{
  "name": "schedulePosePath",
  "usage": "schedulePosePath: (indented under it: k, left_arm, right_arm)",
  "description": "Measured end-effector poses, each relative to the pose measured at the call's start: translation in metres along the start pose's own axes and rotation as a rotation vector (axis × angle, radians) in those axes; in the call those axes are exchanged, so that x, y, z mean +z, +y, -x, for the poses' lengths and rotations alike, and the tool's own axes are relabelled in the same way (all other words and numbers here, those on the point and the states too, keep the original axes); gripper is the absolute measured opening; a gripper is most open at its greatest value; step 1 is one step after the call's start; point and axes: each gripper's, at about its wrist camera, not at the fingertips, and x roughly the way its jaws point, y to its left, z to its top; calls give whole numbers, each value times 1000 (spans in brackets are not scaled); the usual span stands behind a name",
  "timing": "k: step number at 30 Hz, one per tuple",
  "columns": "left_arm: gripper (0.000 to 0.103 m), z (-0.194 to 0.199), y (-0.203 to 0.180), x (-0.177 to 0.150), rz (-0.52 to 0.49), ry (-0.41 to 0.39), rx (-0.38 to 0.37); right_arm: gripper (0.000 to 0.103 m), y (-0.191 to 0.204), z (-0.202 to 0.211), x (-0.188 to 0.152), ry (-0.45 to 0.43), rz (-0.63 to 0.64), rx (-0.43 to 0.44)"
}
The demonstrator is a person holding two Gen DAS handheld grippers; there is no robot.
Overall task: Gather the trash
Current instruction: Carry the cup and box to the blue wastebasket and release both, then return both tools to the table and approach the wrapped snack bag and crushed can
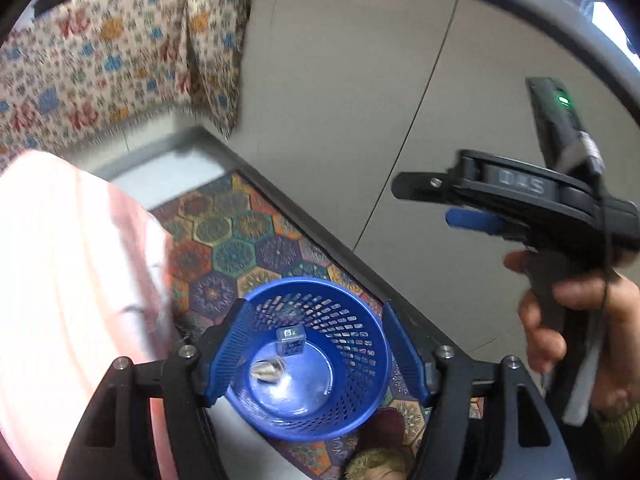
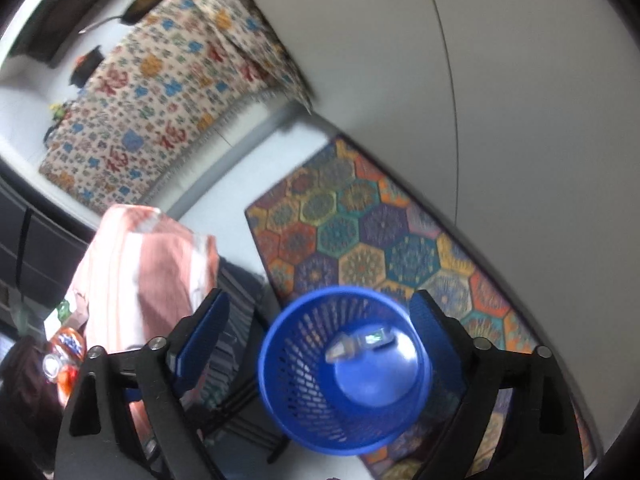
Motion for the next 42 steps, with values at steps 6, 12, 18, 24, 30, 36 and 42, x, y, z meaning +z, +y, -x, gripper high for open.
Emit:
schedulePosePath:
  k: [6, 12, 18, 24, 30, 36, 42]
  left_arm:
    - [69, 76, 20, -27, 69, -12, -1]
    - [77, 139, 88, -73, 171, -51, 166]
    - [79, 184, 165, -125, 270, -38, 385]
    - [79, 211, 227, -162, 363, -26, 510]
    - [79, 214, 244, -176, 399, -19, 504]
    - [79, 213, 232, -140, 426, -106, 401]
    - [79, 186, 244, -96, 529, -144, 455]
  right_arm:
    - [96, 58, 33, -11, -149, 170, -28]
    - [99, 148, 41, -40, -231, 377, 30]
    - [99, 243, 24, -103, -147, 561, 145]
    - [99, 313, -15, -179, 14, 758, 168]
    - [99, 333, -49, -212, 102, 856, 103]
    - [99, 328, -45, -209, 84, 827, 129]
    - [99, 328, -37, -205, 63, 823, 168]
